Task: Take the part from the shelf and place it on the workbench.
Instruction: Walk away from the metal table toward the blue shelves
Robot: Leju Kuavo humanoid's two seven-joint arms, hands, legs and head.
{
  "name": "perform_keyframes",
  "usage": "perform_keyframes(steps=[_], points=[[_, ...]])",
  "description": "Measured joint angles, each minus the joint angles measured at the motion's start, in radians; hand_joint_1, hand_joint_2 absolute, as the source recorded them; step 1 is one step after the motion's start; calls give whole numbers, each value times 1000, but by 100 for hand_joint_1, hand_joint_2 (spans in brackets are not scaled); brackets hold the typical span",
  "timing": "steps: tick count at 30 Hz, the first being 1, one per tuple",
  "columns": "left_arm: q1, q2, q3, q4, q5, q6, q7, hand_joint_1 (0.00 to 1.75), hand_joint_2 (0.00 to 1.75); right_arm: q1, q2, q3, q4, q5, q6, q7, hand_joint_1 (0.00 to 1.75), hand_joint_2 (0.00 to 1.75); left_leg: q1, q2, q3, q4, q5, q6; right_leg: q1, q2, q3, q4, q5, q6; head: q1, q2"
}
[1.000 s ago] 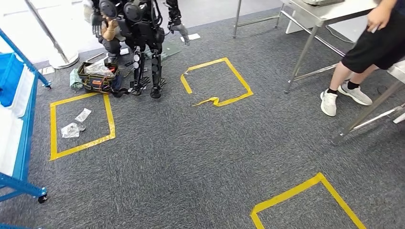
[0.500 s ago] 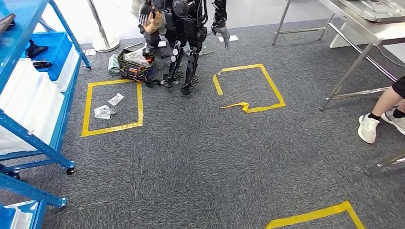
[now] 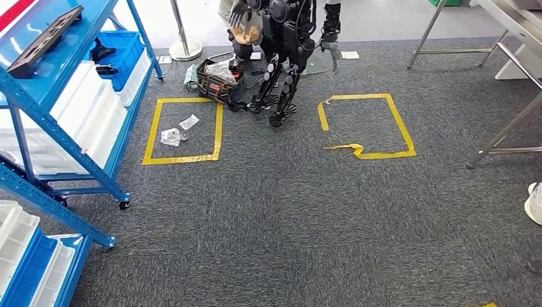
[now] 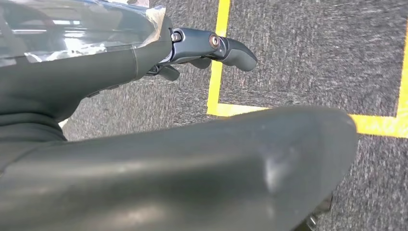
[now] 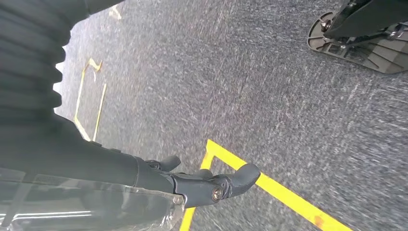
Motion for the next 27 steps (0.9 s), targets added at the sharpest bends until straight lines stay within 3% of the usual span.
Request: perform_keyframes(steps=[2,3,5,7,9,11,12,13,14,16,18,20,21,23,25,26,27], points=[[-5,-1,0,0,-1,-1,1,0,0,-1,-1,0,0,0,0,0,0,175,-3,38,51,-90,23,8,8,-20,5,2,-7,10,2,0],[-7,-3,0,0,-2,-1,1,0,0,-2,-2,0,0,0,0,0,0,175,-6,39,55,-99,22,14,11,-30,8,2,-9,15,4,0],[-8,-4,0,0,-2,-2,2,0,0,-6,-2,0,0,-1,0,0,0,175,-9,11,52,-103,28,28,9,-43,13,3,-13,26,8,0],[-9,-5,0,0,-2,-2,2,0,0,-8,-2,0,0,-1,-1,0,0,175,-5,-14,50,-108,37,43,5,4,-3,43,-39,32,10,0],[-11,-5,0,-1,-2,-3,-1,0,0,-4,-2,0,0,-1,-1,0,0,175,-3,-41,45,-109,43,53,1,70,-60,165,-96,28,14,0],[-12,-7,0,-2,-1,-4,-6,0,0,0,-2,0,0,-1,-2,0,0,175,-5,-74,40,-109,47,56,0,89,-122,293,-139,28,15,0],[-11,-7,0,-2,-1,-5,-7,0,0,2,-3,0,1,0,-2,1,0,175,-5,-90,40,-108,48,55,-1,91,-134,313,-138,34,15,0],[-10,-8,0,-2,0,-5,-8,0,0,2,-3,0,1,0,-3,1,0,175,-4,-106,40,-108,50,53,-3,93,-123,284,-118,43,15,0],[-10,-9,0,-2,1,-5,-9,0,0,2,-4,0,1,1,-3,2,0,175,-3,-121,41,-108,51,51,-6,100,-95,220,-88,53,16,0],[-11,-10,0,-2,2,-5,-10,0,0,0,-5,0,1,2,-4,2,0,175,-4,-147,39,-106,53,42,-13,144,-33,72,-30,64,16,0],[-11,-12,0,-2,2,-5,-11,0,0,0,-5,0,1,3,-4,1,0,175,-7,-167,35,-107,57,30,-12,169,-8,12,-9,54,16,0],[-10,-13,0,-2,2,-5,-11,0,0,0,-4,0,1,3,-5,2,0,175,-6,-186,30,-111,63,17,-10,147,-5,10,-3,37,14,0],[-9,-13,0,-2,2,-5,-11,0,0,-1,-3,0,1,3,-5,2,0,175,-5,-178,25,-107,60,12,-11,135,-4,8,1,29,14,0],[-8,-13,0,-2,3,-1,-11,0,0,-2,-3,0,1,5,-5,2,0,175,-6,-127,-4,-49,18,6,-17,110,-6,3,8,12,7,0],[-9,-16,0,-2,4,11,-11,0,0,0,-5,0,2,6,-6,1,0,175,-6,-72,-61,78,-55,2,-11,83,-8,3,8,3,0,0],[-9,-19,0,-2,5,19,-11,0,0,2,-6,0,2,7,-5,1,0,175,-6,-61,-87,136,-79,1,-8,67,-9,4,7,2,0,0],[-8,-22,0,-2,5,26,-10,0,0,3,-6,0,2,8,-5,1,0,175,-5,-56,-98,166,-86,0,-6,52,-9,4,7,1,0,0]])
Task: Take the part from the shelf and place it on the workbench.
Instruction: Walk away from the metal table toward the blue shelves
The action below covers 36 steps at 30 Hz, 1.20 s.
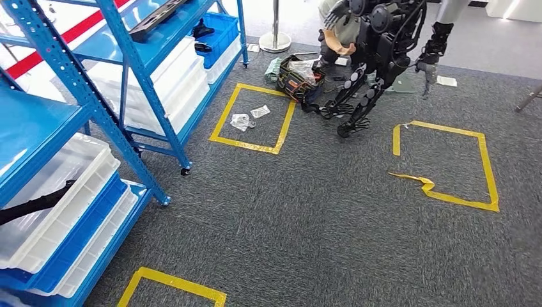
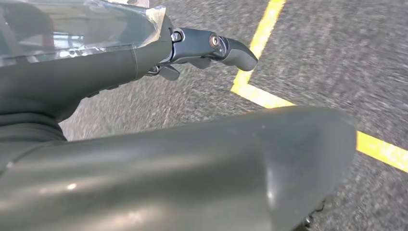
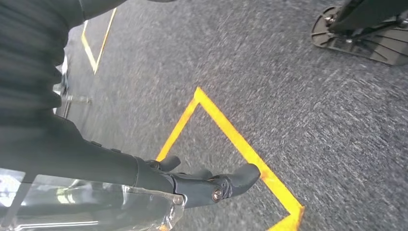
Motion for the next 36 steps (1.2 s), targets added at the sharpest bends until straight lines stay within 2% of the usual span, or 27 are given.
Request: perform_keyframes(steps=[1,2,4,6,7,8,9,11,13,14,15,16,17,19,20,21,22,24,26,28,29,30,31,32,33,34,36], points=[[1,-3,0,0,0,6,0,0,0,0,0,0,0,1,1,0,0,175,1,4,8,-7,12,0,1,-14,0,0,0,0,0,0],[2,-5,0,0,0,10,0,0,0,-2,0,0,0,2,2,0,0,175,2,12,35,-52,38,1,1,-26,1,0,-1,0,0,0],[0,-8,0,0,0,14,0,0,0,-5,-1,0,0,2,2,0,0,175,0,55,114,-186,89,6,7,-47,3,2,-5,4,-1,0],[-3,-10,0,0,-2,14,0,0,0,-6,-2,0,0,-2,2,0,0,175,-5,84,155,-260,106,15,15,-66,8,3,-10,13,4,0],[-3,-11,0,0,-3,14,-1,0,0,-6,-2,0,0,-4,2,0,0,175,-9,81,156,-267,104,21,17,-76,11,3,-12,19,6,0],[-3,-12,0,0,-3,14,-2,0,0,-6,-3,0,0,-6,2,-1,0,175,-10,66,154,-269,106,27,17,-87,15,1,-13,23,8,0],[-3,-14,0,0,-4,13,-4,0,0,-7,-4,0,0,-7,2,-1,0,175,-10,55,154,-271,110,33,15,-85,17,5,-17,28,8,0],[-3,-16,-1,0,-5,13,-7,0,0,-6,-4,0,0,-10,1,-2,0,175,-5,32,153,-277,119,47,11,-35,-6,56,-48,33,11,0],[-4,-17,-1,0,-7,11,-11,0,0,-2,-5,0,0,-13,1,-3,0,175,-3,6,149,-278,124,55,7,24,-66,185,-107,29,15,0],[-4,-18,-1,0,-8,10,-12,0,0,0,-5,0,0,-13,1,-4,0,175,-4,-9,146,-278,126,56,6,34,-98,251,-131,29,16,0],[-3,-19,-1,0,-8,10,-12,0,0,2,-6,0,0,-13,1,-3,0,175,-4,-25,145,-277,127,56,6,37,-117,291,-142,32,16,0],[-2,-19,-1,0,-8,10,-12,0,0,4,-7,0,1,-14,1,-3,0,175,-4,-41,145,-277,128,55,4,39,-118,291,-135,39,16,0],[-1,-20,-1,0,-8,10,-12,0,0,4,-8,0,1,-14,1,-3,0,175,-3,-56,146,-277,129,54,3,42,-98,246,-110,48,16,0],[-1,-20,-1,0,-8,10,-13,0,0,5,-9,0,1,-14,0,-3,0,175,-3,-82,147,-275,130,48,-2,74,-31,98,-50,63,17,0],[-2,-20,-1,0,-8,10,-13,0,0,4,-10,0,1,-14,0,-3,0,175,-4,-93,146,-275,131,43,-3,88,-7,42,-29,63,17,0],[-2,-20,-1,0,-8,10,-13,0,0,3,-9,0,1,-14,0,-3,0,175,-5,-102,144,-274,132,38,-2,99,6,12,-19,58,16,0],[-1,-21,-1,0,-8,10,-13,0,0,2,-9,0,1,-14,0,-3,0,175,-6,-109,141,-275,135,31,1,99,9,5,-17,51,16,0],[1,-20,-1,-1,-8,10,-13,0,0,0,-7,0,1,-14,0,-3,0,175,-4,-118,134,-275,137,21,-1,78,10,2,-10,36,16,0],[2,-20,-1,-1,-8,10,-13,0,0,0,-6,0,1,-14,0,-4,0,175,-5,-80,114,-236,108,12,-7,56,10,-2,-5,19,10,0],[0,-20,-1,-1,-8,10,-13,0,0,3,-8,0,1,-14,0,-4,0,175,-5,-23,59,-117,39,5,-5,29,9,-3,-5,7,1,0],[0,-20,-1,-1,-8,10,-13,0,0,5,-8,0,1,-14,0,-4,0,175,-3,-9,27,-48,9,1,-3,14,8,-3,-6,4,-1,0],[0,-20,-1,-1,-8,10,-13,0,0,6,-8,0,1,-14,0,-4,0,175,-2,-2,5,0,-6,-1,-1,-1,8,-2,-7,4,0,0],[1,-20,-1,-1,-8,10,-13,0,0,6,-8,0,1,-14,0,-4,0,175,-1,1,0,12,-2,-3,0,-14,8,-2,-7,3,-1,0],[2,-20,-1,-1,-8,10,-13,0,0,6,-8,0,1,-14,0,-4,0,175,1,7,17,-19,21,-3,0,-26,9,-2,-8,3,-1,0],[2,-20,-1,-1,-8,10,-13,0,0,4,-7,0,1,-14,0,-4,0,175,2,19,53,-82,54,-3,0,-38,11,-2,-9,4,-1,0],[1,-19,-1,-1,-8,10,-13,0,0,4,-7,0,1,-14,0,-4,0,175,1,43,94,-156,82,-1,2,-49,13,-2,-11,6,-2,0],[-2,-19,-1,-1,-8,10,-14,0,0,4,-7,0,1,-14,0,-4,0,175,-3,74,147,-255,111,7,10,-69,17,0,-18,15,0,0]])
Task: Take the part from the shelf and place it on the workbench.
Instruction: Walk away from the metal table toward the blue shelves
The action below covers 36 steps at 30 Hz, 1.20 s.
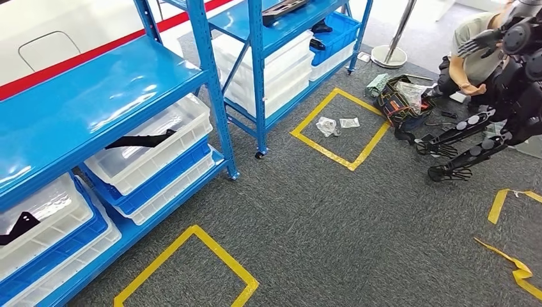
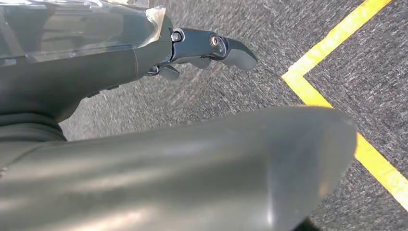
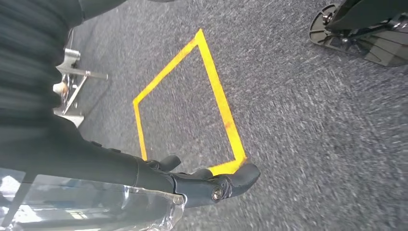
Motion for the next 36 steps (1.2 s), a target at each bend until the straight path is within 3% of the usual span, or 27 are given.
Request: perform_keyframes(steps=[1,3,5,7,9,10,11,13,14,16,18,19,21,23,25,26,27,29,31,33,34,36], points=[[-1,0,0,0,0,0,0,0,0,-1,0,0,0,0,0,0,0,175,-4,3,5,-14,0,5,4,-10,2,0,-2,5,2,0],[0,-1,0,0,0,0,-1,0,0,-5,0,0,0,0,0,0,0,175,-5,-22,2,-18,4,18,4,-22,6,0,-5,14,5,0],[1,-1,0,0,0,0,-1,0,0,-8,0,0,0,0,0,0,0,175,-1,-44,2,-24,13,33,0,21,-7,33,-27,21,5,0],[-1,-2,0,-1,0,0,-1,0,0,-5,0,0,0,0,0,-1,0,175,2,-67,-1,-26,19,42,-4,85,-57,144,-82,18,7,0],[-2,-3,0,-1,0,0,-1,0,0,0,-1,0,0,0,0,-1,0,175,2,-96,-6,-26,23,45,-6,105,-118,274,-129,18,8,0],[-1,-4,0,-1,0,0,-1,0,0,2,-2,0,0,0,0,-1,0,175,3,-111,-7,-25,24,45,-7,107,-130,297,-131,24,8,0],[0,-4,0,-1,0,0,-1,0,0,3,-2,0,0,0,0,-1,0,175,4,-127,-7,-25,25,43,-10,109,-122,277,-115,34,8,0],[1,-4,0,-1,0,0,-1,0,0,2,-4,0,0,0,0,0,0,175,7,-155,-6,-24,28,37,-19,134,-60,141,-55,56,8,0],[1,-4,0,-1,0,0,-1,0,0,2,-4,0,0,0,0,0,0,175,6,-168,-7,-23,29,31,-22,154,-30,72,-29,60,8,0],[0,-4,0,-1,0,0,-1,0,0,1,-4,0,0,0,0,0,0,175,4,-189,-12,-22,32,18,-23,177,-3,4,-7,51,8,0],[3,-4,0,-1,-1,0,-1,0,0,0,-2,0,0,1,1,1,0,175,5,-207,-17,-25,38,5,-21,159,0,1,-3,33,6,0],[5,-4,0,-1,-1,1,0,0,0,-2,0,0,0,1,1,2,0,175,6,-200,-21,-21,35,1,-23,147,2,0,1,24,6,0],[6,-4,0,-1,-2,2,1,0,0,-2,2,0,0,2,1,4,0,175,5,-147,-51,38,-5,-6,-27,122,2,-3,6,6,-1,0],[5,-5,0,-1,-2,2,2,0,0,2,3,0,0,3,1,5,0,175,5,-89,-113,169,-76,-11,-21,93,1,-3,6,-5,-8,0],[6,-5,0,-1,-2,2,3,0,0,6,4,0,0,3,1,7,0,175,7,-74,-155,262,-107,-14,-16,61,-1,-3,4,-7,-8,0],[7,-5,0,-1,-2,2,3,0,0,6,4,0,0,3,1,8,0,175,7,-69,-149,256,-95,-14,-15,47,-1,-3,3,-7,-9,0],[8,-5,0,-1,-2,2,3,0,0,5,5,0,0,3,1,8,0,175,7,-62,-122,211,-68,-13,-15,34,0,-2,2,-7,-9,0],[6,-5,0,-1,-2,2,3,0,0,2,6,0,0,3,1,8,0,175,5,-20,-41,72,-13,-7,-10,13,5,-2,-2,-2,-10,0],[3,-6,-1,-1,-2,2,3,0,0,0,7,0,0,3,1,8,0,175,0,5,2,-6,5,3,-2,-6,10,-1,-8,7,-6,0],[2,-6,-1,0,-2,2,3,0,0,-4,7,0,0,3,1,8,0,175,-6,-14,0,-14,6,15,1,-25,17,-4,-11,17,-2,0],[3,-7,-1,-1,-2,2,3,0,0,-6,7,0,0,3,1,8,0,175,-5,-24,-1,-17,9,21,-1,-19,19,-2,-14,22,-2,0],[2,-7,-1,-1,-2,2,3,0,0,-7,7,0,0,3,1,8,0,175,1,-48,0,-25,20,35,-4,35,0,47,-44,24,1,0]])
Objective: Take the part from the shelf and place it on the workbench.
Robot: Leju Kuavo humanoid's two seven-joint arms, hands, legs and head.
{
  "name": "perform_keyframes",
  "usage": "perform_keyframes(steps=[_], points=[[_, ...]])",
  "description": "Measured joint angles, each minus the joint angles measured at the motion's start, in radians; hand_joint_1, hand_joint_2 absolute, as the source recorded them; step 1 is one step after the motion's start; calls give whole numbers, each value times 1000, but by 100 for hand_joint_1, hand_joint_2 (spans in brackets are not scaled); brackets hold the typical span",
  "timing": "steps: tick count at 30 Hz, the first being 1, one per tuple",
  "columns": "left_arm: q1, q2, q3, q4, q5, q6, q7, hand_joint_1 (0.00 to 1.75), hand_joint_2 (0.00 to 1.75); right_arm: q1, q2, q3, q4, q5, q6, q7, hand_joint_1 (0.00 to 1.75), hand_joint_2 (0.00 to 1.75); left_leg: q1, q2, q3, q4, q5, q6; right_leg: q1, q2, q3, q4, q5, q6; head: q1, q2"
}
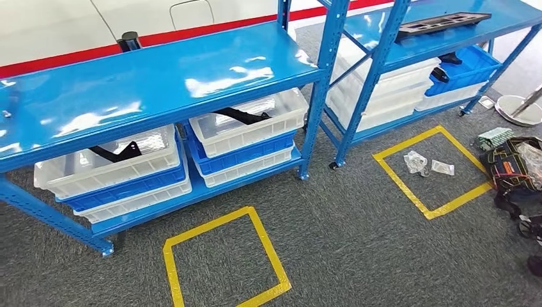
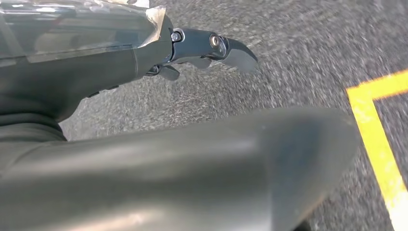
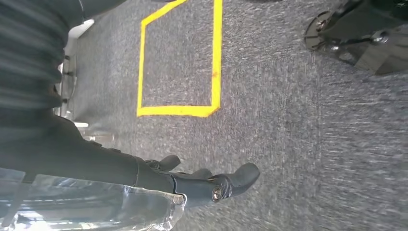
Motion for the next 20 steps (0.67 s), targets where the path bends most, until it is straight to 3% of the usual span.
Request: perform_keyframes(steps=[2,4,5,7,8,10,11,12,13,15,17,18,20], points=[[-2,-1,0,0,0,0,0,0,0,4,0,0,0,0,0,0,0,175,3,-26,-4,-2,6,8,-3,59,-60,126,-59,-8,4,0],[-2,-2,0,0,0,-1,0,0,0,8,0,0,0,0,0,0,0,175,3,-58,-9,-1,9,9,-4,71,-115,236,-93,-6,5,0],[-1,-2,0,0,0,-1,0,0,0,10,-1,0,0,0,0,1,0,175,4,-74,-9,-1,10,8,-5,72,-121,241,-86,1,5,0],[1,-2,0,0,0,-1,-1,0,0,10,-3,0,0,0,0,1,0,175,5,-104,-8,0,13,4,-11,84,-77,135,-30,22,5,0],[0,-2,0,0,-1,-2,-1,0,0,9,-4,0,0,0,0,1,0,175,4,-117,-9,1,14,-1,-14,105,-46,60,0,28,6,0],[0,-2,-1,0,-2,-2,-1,0,0,8,-5,0,0,0,0,1,0,175,1,-139,-12,2,16,-12,-16,134,-9,-34,35,24,5,0],[0,-2,-2,0,-3,-2,-1,0,0,7,-5,0,0,-1,0,1,0,175,0,-148,-15,1,18,-18,-14,138,-4,-46,39,16,5,0],[1,-2,-2,0,-3,-2,-1,0,0,6,-4,0,0,-1,0,1,0,175,0,-157,-18,-1,21,-25,-11,127,-3,-46,42,8,4,0],[2,-2,-2,0,-4,-2,-1,0,0,5,-3,0,0,-2,0,2,0,175,2,-155,-20,0,21,-30,-13,116,-1,-46,45,0,3,0],[3,-1,-4,0,-6,-2,-2,0,0,4,-1,0,0,-3,-2,2,0,175,2,-108,-39,36,-4,-37,-18,94,0,-49,51,-18,-3,0],[1,-1,-7,0,-9,-2,-3,0,0,8,-1,0,0,-3,-3,2,0,175,1,-46,-92,150,-72,-44,-16,65,-1,-50,51,-31,-10,0],[0,-1,-9,0,-10,-2,-3,0,0,11,-1,0,0,-3,-3,2,0,175,3,-33,-124,219,-104,-47,-13,49,-2,-49,50,-34,-12,0],[1,-1,-11,0,-11,-2,-5,0,0,14,-1,0,0,-3,-3,2,0,175,6,-26,-161,299,-132,-51,-10,24,-4,-49,50,-36,-11,0]])
